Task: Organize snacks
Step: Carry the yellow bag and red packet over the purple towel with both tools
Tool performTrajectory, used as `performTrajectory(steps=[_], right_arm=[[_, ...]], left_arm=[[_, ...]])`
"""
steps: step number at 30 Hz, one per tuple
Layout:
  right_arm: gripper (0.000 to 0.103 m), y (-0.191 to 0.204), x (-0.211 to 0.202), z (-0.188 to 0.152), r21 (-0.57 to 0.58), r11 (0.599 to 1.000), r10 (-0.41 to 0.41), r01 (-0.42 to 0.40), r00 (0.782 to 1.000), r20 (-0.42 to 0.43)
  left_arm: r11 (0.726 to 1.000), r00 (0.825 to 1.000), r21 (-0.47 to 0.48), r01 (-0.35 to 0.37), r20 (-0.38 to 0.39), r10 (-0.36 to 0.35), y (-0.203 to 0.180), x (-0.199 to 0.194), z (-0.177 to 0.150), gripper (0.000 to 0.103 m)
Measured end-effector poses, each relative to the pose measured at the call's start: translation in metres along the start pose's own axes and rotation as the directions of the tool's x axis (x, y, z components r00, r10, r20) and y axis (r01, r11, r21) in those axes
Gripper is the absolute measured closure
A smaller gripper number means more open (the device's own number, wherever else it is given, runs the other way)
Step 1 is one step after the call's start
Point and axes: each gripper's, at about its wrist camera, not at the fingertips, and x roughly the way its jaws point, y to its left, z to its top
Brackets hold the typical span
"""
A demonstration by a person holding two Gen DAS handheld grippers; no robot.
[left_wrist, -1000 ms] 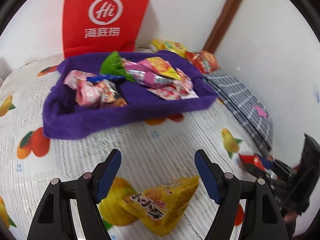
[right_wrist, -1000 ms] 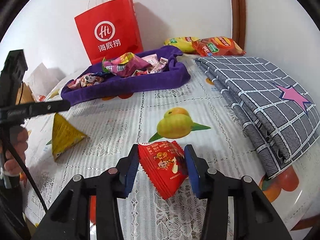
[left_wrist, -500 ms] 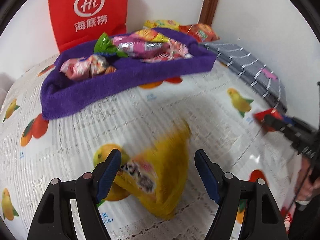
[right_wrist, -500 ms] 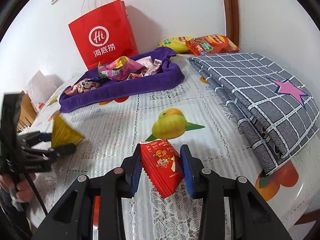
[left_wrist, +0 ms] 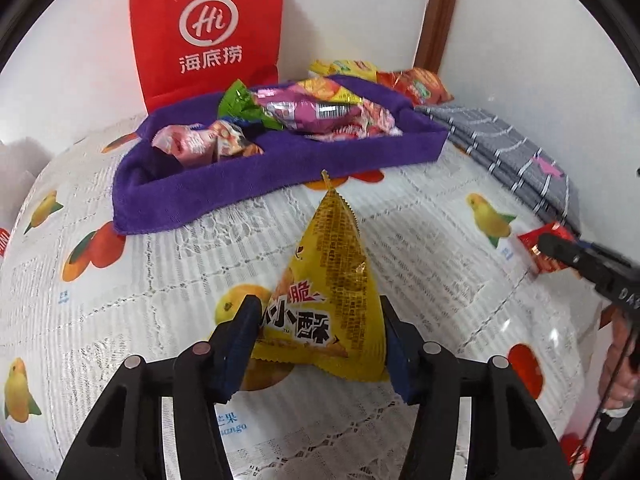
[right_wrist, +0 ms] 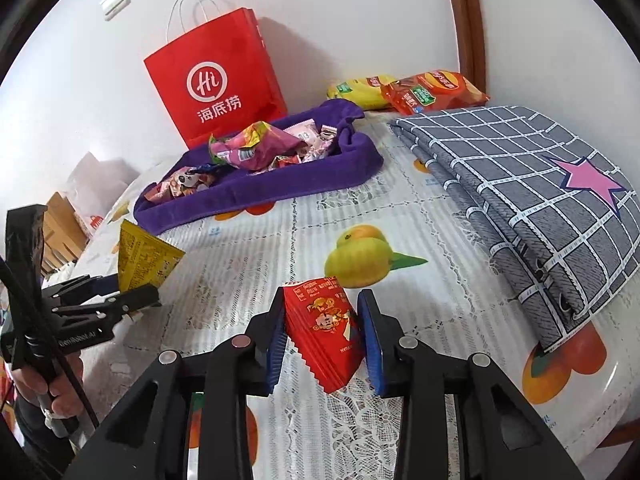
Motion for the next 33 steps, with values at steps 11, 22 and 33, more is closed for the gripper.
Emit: performTrajectory(steps=[11,22,33], right_arm=[[0.070,0.008,-0.016,0.035,0.012,0.999,0.051,-0.052,0.998,0.048],[0.070,0.034,-0.018,0.113,-0.017,0.995,0.104,-0.102,0.986,0.132],[0.070,0.063,0.025,0.176,-0.025,0.986,0.165,-0.163,0.975,0.150]], left_arm=[[0.993,0.999,-0.119,0.015,0.047,-0.009,0.023,-0.021,0.029,0.048],[0.980,0.991,-0.188,-0.058,0.105,0.079,0.043,-0.035,0.074,0.048],[0.954,0.978,-0.275,-0.116,0.137,0.159,0.065,-0.019,0.113,0.048]])
